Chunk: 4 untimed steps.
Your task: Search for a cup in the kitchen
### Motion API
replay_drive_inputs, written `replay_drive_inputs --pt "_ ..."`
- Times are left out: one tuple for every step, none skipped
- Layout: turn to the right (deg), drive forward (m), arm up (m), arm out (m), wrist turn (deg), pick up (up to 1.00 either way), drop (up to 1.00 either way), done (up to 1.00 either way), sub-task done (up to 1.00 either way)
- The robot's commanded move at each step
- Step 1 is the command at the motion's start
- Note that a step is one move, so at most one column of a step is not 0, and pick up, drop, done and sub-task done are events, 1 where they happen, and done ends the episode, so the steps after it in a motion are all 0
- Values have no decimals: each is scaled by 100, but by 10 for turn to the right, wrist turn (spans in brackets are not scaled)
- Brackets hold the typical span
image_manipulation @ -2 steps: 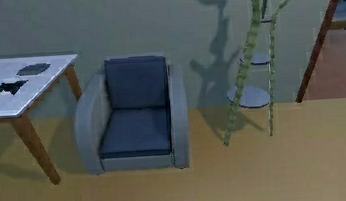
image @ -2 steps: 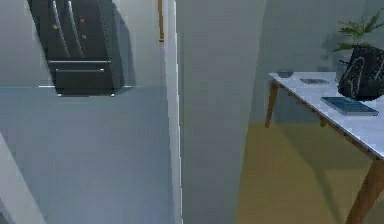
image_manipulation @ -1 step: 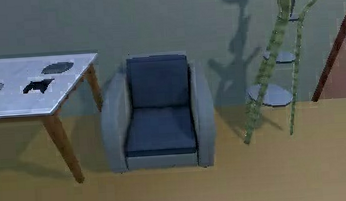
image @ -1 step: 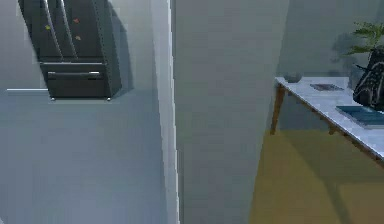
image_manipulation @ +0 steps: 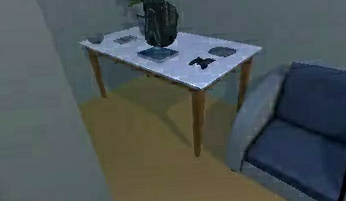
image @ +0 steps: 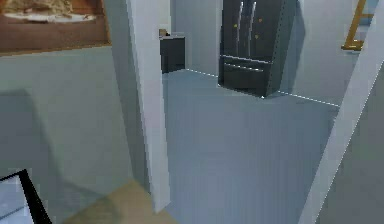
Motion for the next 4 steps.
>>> replay_drive_inputs --pt "0 100 0 0 0 0 0 0 0" --pt "-120 0 0 0 0 0 0 0 0" --pt "0 5 0 0 0 0 0 0 0" --pt "270 0 0 0 0 0 0 0 0"
